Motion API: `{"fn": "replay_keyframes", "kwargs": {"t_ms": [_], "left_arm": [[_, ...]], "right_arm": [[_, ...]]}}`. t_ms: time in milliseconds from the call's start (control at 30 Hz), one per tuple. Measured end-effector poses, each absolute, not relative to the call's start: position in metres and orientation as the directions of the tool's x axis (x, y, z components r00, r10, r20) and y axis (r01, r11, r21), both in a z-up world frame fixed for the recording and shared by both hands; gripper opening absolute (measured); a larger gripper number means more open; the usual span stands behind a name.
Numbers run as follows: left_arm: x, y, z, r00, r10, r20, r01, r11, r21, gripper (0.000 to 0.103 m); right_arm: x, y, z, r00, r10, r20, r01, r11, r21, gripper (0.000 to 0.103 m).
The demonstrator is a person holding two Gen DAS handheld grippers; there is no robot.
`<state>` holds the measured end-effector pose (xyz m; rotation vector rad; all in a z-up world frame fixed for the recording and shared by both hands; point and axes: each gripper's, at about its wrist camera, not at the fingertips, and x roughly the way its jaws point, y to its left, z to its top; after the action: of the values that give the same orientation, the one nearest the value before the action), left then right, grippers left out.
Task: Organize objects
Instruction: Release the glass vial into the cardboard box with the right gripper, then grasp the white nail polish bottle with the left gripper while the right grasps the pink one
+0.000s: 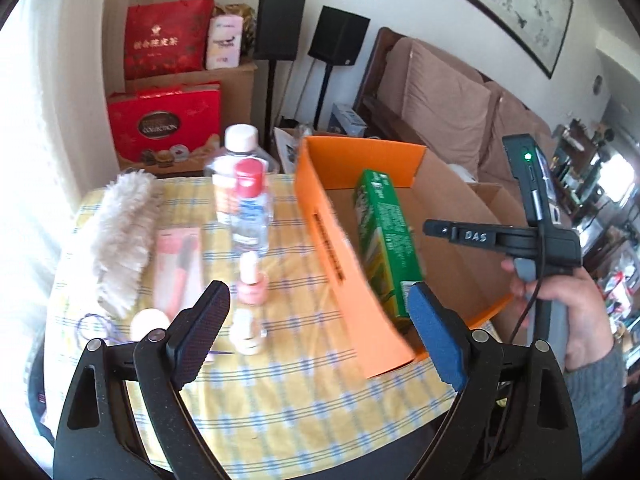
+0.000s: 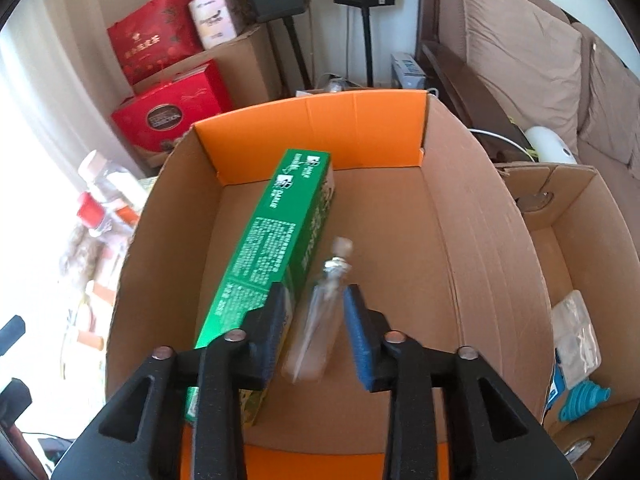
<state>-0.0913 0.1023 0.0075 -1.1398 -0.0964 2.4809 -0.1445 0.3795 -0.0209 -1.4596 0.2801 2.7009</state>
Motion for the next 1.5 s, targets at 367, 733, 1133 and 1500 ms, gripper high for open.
{"fn": "replay_keyframes", "kwargs": {"t_ms": [367, 733, 1133, 1500], "left_arm": [[-0.092, 0.033, 0.0, -0.645, 0.31, -0.699, -0.237, -0.95, -0.202, 0.092], [-0.093, -0.018, -0.022, -0.641, 0.266, -0.72, -0.166, -0.964, -0.208, 0.092], [-0.088, -0.026, -0.045, -0.624, 0.255, -0.739, -0.177, -0.967, -0.184, 0.092], [-0.089, 0.03, -0.061, -0.593, 0.357, -0.721, -0.326, -0.926, -0.19, 0.092]], "right_arm": [[-0.113, 0.349, 0.02, -0.645, -0.041, -0.763, -0.073, -0.991, 0.114, 0.037], [-0.104, 0.273, 0.037, -0.687, -0.156, -0.709, 0.077, -0.987, 0.143, 0.053], [-0.12, 0.218, 0.017, -0.66, -0.215, -0.72, 0.148, -0.977, 0.156, 0.058], [-0.162, 0.193, -0.01, -0.592, -0.228, -0.773, 0.165, -0.973, 0.161, 0.042]]}}
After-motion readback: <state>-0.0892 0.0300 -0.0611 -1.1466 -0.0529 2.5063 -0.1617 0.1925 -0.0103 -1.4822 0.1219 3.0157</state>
